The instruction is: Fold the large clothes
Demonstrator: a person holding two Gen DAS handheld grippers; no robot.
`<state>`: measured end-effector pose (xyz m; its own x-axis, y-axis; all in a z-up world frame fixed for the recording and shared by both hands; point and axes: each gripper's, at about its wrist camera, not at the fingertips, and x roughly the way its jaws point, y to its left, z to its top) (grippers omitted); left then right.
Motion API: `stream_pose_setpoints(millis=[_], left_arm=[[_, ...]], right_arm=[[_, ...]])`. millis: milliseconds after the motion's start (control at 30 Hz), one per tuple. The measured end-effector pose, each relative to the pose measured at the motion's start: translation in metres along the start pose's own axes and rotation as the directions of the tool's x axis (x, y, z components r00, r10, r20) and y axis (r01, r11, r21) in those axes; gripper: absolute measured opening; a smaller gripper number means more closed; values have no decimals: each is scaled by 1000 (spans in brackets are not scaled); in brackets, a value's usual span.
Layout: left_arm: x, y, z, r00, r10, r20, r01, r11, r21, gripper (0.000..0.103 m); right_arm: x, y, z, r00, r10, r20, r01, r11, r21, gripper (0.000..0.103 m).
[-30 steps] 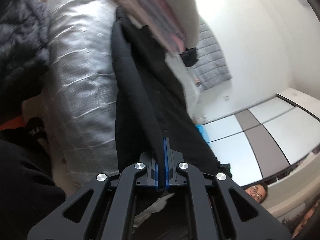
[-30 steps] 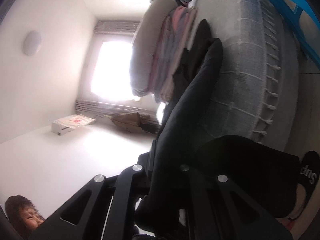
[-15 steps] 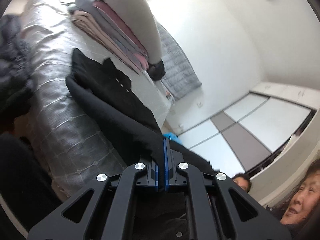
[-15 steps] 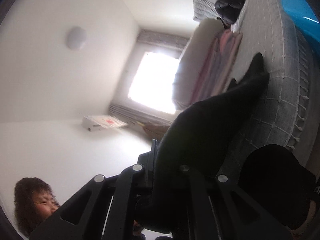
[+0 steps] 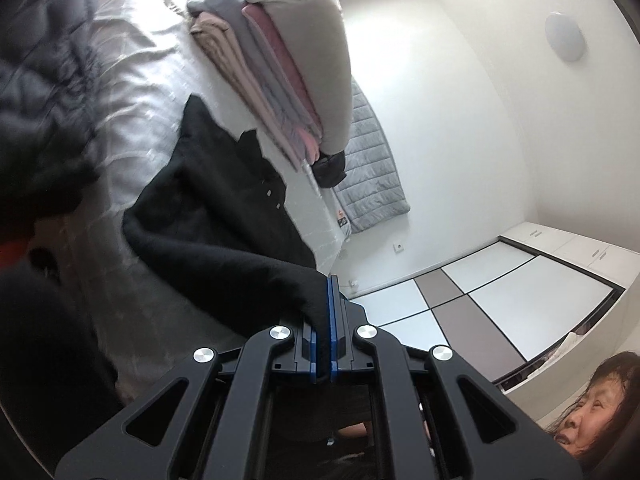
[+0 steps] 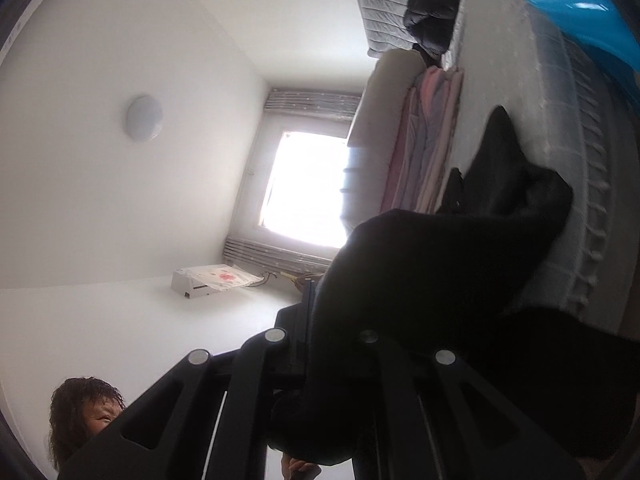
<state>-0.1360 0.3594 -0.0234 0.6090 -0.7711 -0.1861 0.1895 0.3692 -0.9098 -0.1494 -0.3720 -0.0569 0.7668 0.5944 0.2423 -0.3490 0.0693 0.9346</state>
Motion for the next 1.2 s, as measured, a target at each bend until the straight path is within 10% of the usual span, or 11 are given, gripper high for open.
stream_pose_setpoints(millis=[633, 1200], left_arm=[[69, 0, 103, 999, -27, 46, 27, 1000, 3, 3], [221, 79, 246, 995, 48, 88, -36, 990, -133, 3]], right_arm=[[95, -2, 82, 999, -23, -33, 22, 999, -50, 8], [247, -98, 199, 951, -304, -53, 307, 951, 41, 8]])
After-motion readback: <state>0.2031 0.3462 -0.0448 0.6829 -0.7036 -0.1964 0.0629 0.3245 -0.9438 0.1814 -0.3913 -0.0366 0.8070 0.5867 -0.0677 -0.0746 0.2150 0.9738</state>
